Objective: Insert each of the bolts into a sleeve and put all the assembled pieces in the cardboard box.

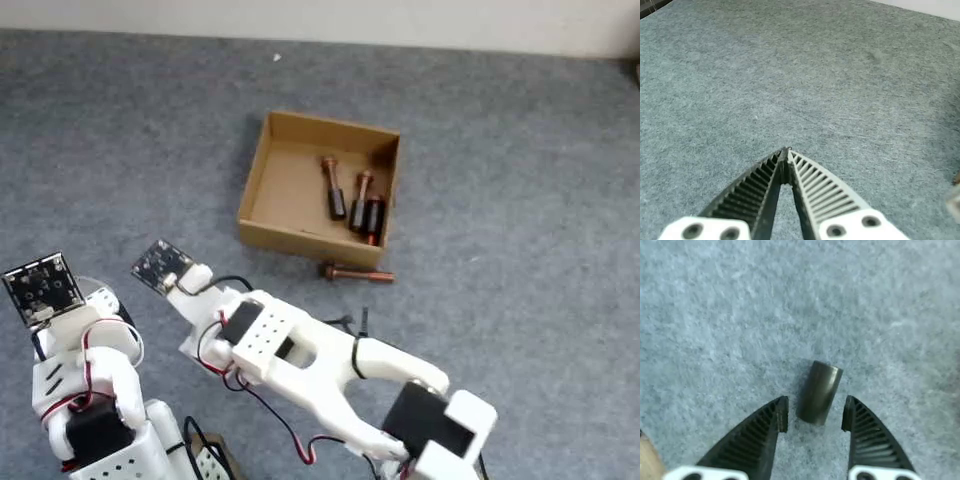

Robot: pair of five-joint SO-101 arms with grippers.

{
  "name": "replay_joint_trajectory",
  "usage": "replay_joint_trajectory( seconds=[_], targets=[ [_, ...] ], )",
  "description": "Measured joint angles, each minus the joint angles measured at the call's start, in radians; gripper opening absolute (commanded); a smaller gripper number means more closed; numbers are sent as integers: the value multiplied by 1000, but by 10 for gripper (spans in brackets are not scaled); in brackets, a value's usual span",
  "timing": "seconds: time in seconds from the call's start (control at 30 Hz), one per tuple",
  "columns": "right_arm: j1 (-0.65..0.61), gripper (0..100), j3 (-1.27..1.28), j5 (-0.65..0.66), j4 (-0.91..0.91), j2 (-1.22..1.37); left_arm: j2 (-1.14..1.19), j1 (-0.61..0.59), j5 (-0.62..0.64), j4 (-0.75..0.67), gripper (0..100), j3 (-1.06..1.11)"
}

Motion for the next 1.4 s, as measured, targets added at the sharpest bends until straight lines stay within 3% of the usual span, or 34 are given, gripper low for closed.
replay_joint_trajectory(
  seconds=[0.63, 0.83, 1.03, 1.17, 1.4],
  targets=[
    [5, 163, -77, -2, 2, 140, 0, 0, 0, 0, 7, 0],
    [14, 6, -89, -2, 2, 146, 0, 0, 0, 0, 7, 0],
    [34, 6, -95, 5, 3, 149, 0, 0, 0, 0, 7, 0],
    [68, 6, -127, 51, 106, 149, 0, 0, 0, 0, 7, 0],
    [189, 6, -92, 63, 238, -120, 0, 72, 0, 0, 8, 0]
  ],
)
